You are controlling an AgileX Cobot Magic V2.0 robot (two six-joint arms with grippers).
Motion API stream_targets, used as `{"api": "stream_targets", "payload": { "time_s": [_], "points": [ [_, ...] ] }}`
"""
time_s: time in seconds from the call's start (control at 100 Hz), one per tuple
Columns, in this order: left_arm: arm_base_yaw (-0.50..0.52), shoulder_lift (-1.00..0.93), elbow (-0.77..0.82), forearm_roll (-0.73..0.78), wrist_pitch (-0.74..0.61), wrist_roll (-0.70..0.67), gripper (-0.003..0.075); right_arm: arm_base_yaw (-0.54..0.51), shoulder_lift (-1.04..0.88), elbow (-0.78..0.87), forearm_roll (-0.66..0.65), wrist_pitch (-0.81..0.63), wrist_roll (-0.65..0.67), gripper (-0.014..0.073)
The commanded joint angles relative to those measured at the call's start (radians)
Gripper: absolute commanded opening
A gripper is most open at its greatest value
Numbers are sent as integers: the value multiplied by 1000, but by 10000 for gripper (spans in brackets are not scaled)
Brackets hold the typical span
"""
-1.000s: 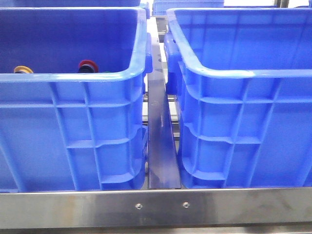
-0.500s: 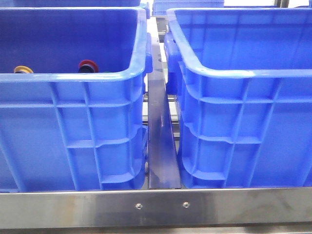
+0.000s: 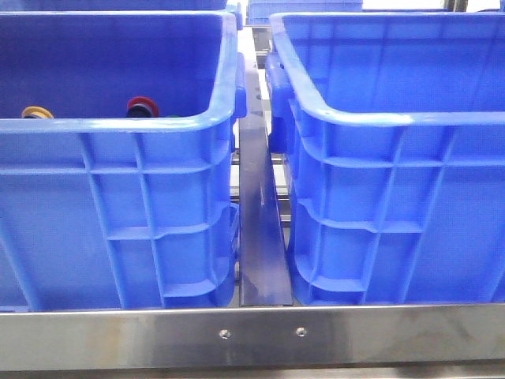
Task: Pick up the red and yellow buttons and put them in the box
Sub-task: 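Reach the left gripper down into the button crate toward a yellow button, then grasp the yellow-capped button with the left gripper and lift it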
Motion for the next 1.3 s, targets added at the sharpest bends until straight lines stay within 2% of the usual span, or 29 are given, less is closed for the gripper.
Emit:
{"api": "stream_targets", "payload": {
  "time_s": [0.0,0.14,0.42,0.73,1.04,1.16,1.29],
  "points": [
    [-21,49,-106,-10,59,27,599,-5,-27,-19,1,-80,-10,-69],
    [-59,158,-197,-10,140,42,599,-5,-27,-19,1,-80,-10,-69],
    [-66,317,-302,-72,181,42,599,-5,-27,-19,1,-80,-10,-69],
    [-66,440,-374,-88,182,43,599,-5,-27,-19,1,-80,-10,-69],
    [-66,492,-380,-86,143,43,594,-5,-27,-19,1,-80,-10,-69],
    [-66,494,-380,-86,143,43,519,-5,-27,-19,1,-80,-10,-69],
    [-66,494,-380,-86,143,43,344,-5,-27,-19,1,-80,-10,-69]
  ]
}}
